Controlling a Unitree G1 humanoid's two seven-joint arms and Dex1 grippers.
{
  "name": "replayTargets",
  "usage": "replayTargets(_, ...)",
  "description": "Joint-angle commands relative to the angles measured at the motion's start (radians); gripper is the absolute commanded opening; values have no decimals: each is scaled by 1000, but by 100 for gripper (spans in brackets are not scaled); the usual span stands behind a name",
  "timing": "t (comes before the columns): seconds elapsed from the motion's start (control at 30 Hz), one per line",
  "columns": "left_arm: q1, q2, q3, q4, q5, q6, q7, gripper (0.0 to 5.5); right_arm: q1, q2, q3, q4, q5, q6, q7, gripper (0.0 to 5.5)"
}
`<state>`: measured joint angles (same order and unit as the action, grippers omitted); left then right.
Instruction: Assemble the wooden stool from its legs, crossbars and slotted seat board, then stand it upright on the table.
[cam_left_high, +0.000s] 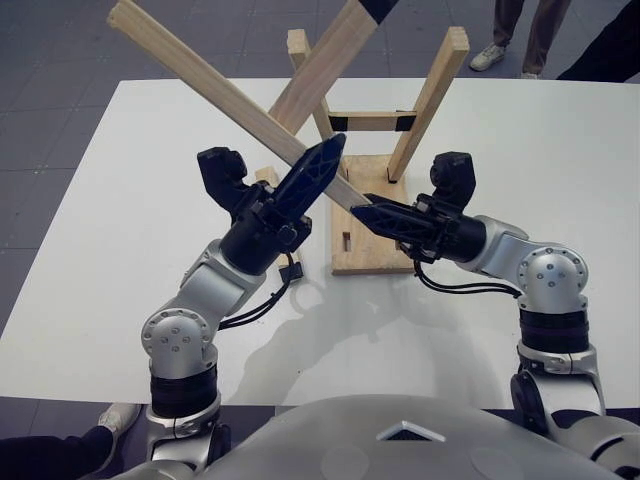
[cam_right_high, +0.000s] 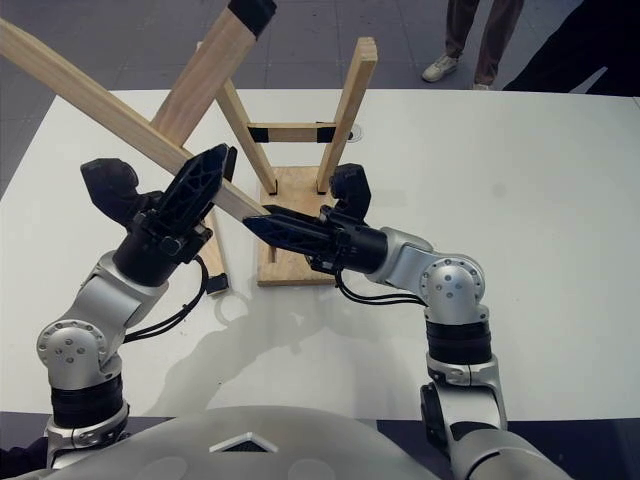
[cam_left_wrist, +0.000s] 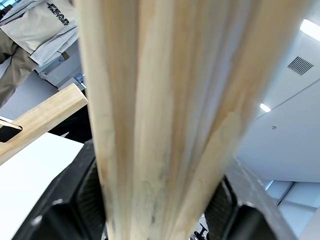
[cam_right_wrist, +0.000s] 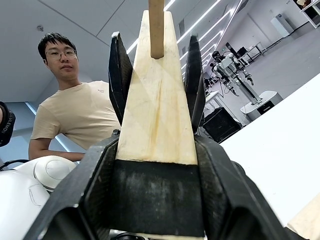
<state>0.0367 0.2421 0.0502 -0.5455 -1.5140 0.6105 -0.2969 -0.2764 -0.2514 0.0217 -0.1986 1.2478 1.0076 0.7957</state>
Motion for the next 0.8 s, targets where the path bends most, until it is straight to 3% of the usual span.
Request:
replayTargets(0.03,18,0,-33,-17,-4,26,25,288,-39,13,-31,-8,0,-30,-9,202)
replayTargets(0.17,14,0,-17,-4,-10,15,32,338,-29,8,-37,-17,0,-31,-13,202)
replayTargets(0.7,15,-9,7,7,-24,17,20,338,-14,-3,-46,-23,-18,-37,-7,202)
replayTargets(0.8,7,-16,14,14,-36,12,28,296,-6,-4,-44,-25,-19,-35,-4,202)
